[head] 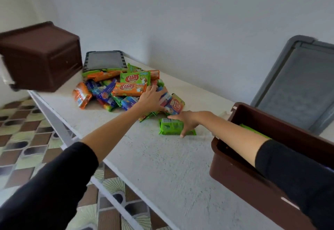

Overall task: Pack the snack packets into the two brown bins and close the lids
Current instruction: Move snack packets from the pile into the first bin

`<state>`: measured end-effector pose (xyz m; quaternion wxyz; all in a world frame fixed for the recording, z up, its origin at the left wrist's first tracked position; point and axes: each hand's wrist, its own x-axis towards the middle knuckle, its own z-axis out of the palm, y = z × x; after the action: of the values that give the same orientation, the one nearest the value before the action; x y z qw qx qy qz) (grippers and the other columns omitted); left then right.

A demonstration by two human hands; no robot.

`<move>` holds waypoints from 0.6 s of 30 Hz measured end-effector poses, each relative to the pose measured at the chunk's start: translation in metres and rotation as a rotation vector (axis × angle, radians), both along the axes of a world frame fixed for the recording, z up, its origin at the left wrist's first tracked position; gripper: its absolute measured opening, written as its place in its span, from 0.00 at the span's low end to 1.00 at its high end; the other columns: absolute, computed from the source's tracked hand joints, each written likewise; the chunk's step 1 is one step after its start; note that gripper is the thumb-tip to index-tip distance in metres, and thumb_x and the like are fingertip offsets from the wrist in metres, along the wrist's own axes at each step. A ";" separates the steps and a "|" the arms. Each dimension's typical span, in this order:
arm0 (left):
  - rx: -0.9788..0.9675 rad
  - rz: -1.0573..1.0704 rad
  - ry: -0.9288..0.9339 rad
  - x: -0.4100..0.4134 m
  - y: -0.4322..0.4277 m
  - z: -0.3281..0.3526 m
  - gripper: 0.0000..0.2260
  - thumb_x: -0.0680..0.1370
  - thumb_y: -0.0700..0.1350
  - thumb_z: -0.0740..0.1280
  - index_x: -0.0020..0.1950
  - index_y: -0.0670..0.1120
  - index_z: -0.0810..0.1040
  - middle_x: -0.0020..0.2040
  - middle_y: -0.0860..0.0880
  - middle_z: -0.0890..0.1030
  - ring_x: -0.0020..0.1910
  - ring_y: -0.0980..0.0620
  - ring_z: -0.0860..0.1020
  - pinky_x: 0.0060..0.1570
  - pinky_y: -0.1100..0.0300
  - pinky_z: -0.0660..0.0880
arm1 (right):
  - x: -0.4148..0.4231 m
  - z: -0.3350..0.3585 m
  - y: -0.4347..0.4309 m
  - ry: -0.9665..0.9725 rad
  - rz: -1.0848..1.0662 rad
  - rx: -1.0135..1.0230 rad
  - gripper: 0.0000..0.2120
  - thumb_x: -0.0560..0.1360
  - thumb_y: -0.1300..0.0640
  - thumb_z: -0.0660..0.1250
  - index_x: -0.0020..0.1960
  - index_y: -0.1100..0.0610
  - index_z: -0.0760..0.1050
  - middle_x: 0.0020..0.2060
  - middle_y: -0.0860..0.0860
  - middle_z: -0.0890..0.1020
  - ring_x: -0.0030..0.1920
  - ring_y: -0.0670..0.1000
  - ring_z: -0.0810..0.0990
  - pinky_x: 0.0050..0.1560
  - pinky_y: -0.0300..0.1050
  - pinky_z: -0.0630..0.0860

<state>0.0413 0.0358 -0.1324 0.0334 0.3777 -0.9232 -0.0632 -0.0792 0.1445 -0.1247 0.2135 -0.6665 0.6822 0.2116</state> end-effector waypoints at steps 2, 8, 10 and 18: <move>-0.012 -0.014 0.010 0.002 0.001 -0.001 0.35 0.73 0.58 0.68 0.75 0.51 0.56 0.72 0.42 0.59 0.71 0.39 0.56 0.66 0.47 0.62 | 0.001 0.000 0.003 0.016 0.025 -0.026 0.44 0.72 0.54 0.71 0.77 0.51 0.44 0.76 0.55 0.54 0.74 0.55 0.56 0.70 0.47 0.59; -0.112 -0.077 -0.181 -0.001 -0.001 0.013 0.37 0.71 0.51 0.71 0.75 0.51 0.56 0.69 0.42 0.64 0.69 0.41 0.60 0.63 0.48 0.66 | 0.001 0.001 0.006 0.006 0.093 -0.042 0.45 0.71 0.54 0.72 0.77 0.51 0.45 0.75 0.54 0.57 0.72 0.55 0.61 0.67 0.45 0.63; -0.150 -0.099 -0.256 -0.001 -0.002 0.017 0.37 0.71 0.52 0.71 0.75 0.51 0.55 0.70 0.42 0.64 0.70 0.42 0.60 0.63 0.48 0.67 | 0.000 0.002 0.006 0.016 0.122 -0.010 0.47 0.70 0.54 0.73 0.77 0.48 0.45 0.74 0.55 0.59 0.69 0.56 0.66 0.64 0.46 0.66; -0.180 -0.100 -0.236 -0.008 -0.001 0.019 0.31 0.71 0.56 0.71 0.71 0.52 0.65 0.65 0.47 0.72 0.66 0.44 0.64 0.57 0.50 0.70 | 0.011 0.002 0.010 0.010 0.218 -0.182 0.41 0.69 0.48 0.73 0.74 0.57 0.56 0.64 0.57 0.70 0.61 0.55 0.70 0.55 0.42 0.66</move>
<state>0.0334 0.0352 -0.1133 -0.0449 0.3315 -0.9403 0.0632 -0.0683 0.1545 -0.1231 0.1244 -0.7522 0.6232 0.1741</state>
